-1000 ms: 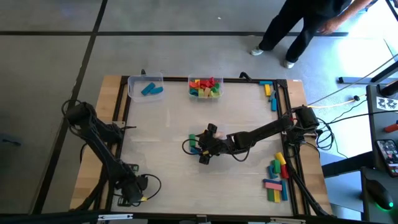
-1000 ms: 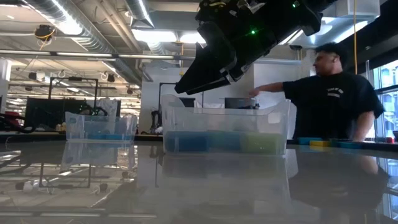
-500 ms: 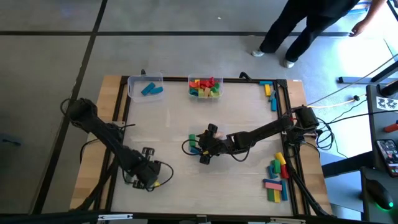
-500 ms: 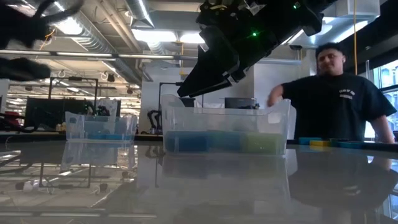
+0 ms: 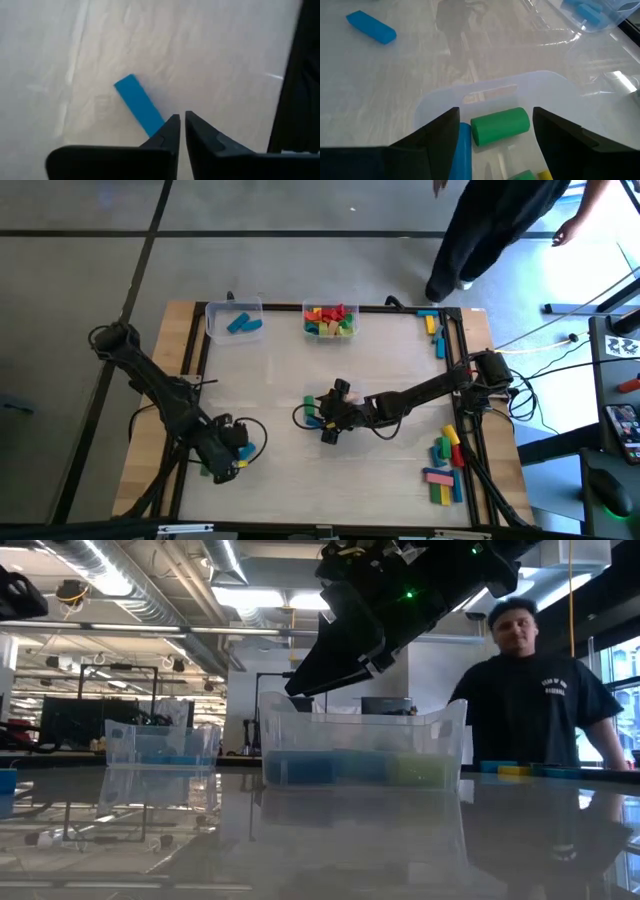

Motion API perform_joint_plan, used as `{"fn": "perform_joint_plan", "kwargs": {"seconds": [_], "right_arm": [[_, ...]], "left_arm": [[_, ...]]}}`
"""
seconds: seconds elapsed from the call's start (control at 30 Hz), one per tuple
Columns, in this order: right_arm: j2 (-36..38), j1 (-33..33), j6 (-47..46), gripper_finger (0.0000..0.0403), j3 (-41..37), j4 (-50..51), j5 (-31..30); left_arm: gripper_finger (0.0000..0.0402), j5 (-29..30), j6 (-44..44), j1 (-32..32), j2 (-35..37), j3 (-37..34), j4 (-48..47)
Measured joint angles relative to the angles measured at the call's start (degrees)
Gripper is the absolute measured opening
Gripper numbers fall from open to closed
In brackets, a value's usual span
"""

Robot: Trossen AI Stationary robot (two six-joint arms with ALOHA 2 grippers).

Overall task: Sort blocks by size
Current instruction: Put the blue rectangular block into the top left transparent bin

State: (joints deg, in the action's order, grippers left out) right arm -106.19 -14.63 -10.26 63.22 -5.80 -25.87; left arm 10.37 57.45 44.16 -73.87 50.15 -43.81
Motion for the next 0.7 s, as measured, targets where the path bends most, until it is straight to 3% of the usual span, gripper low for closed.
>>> {"fn": "perform_joint_plan", "kwargs": {"seconds": [0.27,0.47,0.7], "right_arm": [[0.0,0.0,0.0,0.0248,0.0,0.1,1.0],[0.0,0.0,0.0,0.0248,0.0,0.1,1.0],[0.0,0.0,0.0,0.0248,0.0,0.4,1.0]], "left_arm": [[0.0116,0.1,7.9,0.1,-2.3,0.0,-1.0],[0.019,0.0,6.6,0.0,-4.5,0.0,-0.6],[0.0211,0.2,5.2,0.1,-7.7,0.0,-0.5]]}}
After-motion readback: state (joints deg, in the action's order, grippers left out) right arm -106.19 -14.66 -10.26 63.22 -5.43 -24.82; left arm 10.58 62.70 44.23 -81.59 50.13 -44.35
